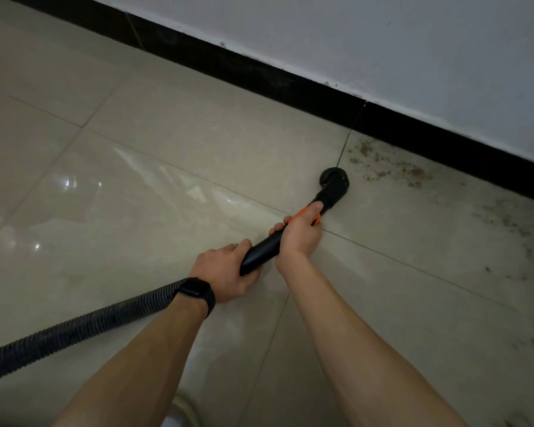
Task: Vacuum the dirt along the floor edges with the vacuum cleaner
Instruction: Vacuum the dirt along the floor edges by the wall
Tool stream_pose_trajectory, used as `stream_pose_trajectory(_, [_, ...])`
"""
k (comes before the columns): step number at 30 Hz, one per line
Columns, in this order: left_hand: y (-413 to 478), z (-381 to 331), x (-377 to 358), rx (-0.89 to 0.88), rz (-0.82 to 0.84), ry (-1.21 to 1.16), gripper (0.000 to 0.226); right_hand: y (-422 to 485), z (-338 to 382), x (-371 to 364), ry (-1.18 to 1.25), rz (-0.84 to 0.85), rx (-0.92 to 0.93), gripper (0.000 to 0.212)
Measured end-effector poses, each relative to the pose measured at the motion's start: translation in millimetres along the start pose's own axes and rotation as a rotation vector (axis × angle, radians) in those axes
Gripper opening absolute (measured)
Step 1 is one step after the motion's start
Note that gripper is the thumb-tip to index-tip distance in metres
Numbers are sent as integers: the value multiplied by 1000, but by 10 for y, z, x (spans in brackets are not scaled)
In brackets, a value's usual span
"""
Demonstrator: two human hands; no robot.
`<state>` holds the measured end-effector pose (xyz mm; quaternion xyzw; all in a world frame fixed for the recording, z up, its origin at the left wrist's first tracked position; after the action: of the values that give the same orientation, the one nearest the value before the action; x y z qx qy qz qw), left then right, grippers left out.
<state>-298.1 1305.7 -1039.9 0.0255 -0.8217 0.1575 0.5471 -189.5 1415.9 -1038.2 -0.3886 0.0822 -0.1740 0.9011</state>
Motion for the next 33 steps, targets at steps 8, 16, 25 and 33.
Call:
stream_pose_trajectory(8, [-51, -335, -79, -57, 49, 54, 33, 19, 120, 358, 24, -33, -4, 40])
stream_pose_trajectory(16, [20, -403, -110, -45, 59, -20, 30, 137, 180, 394, -2, -69, 7, 32])
stream_pose_trajectory(25, [154, -266, -64, 11, 31, -27, 30, 215, 165, 135, -23, 0, -11, 32])
stream_pose_trajectory(33, [456, -248, -48, 20, -12, -67, 32, 370, 358, -84, -30, 20, 9, 27])
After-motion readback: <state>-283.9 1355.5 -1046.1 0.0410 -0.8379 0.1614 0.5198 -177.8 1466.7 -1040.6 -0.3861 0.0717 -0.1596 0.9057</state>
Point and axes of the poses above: each hand's wrist, its own y-axis towards the middle knuckle, its own x-axis out of the back of the hand, z = x × y, the point moved 4 cm from there along y, towards the middle knuckle, and after that the axes turned 5 degrees about -z, right-handed, at the moved point
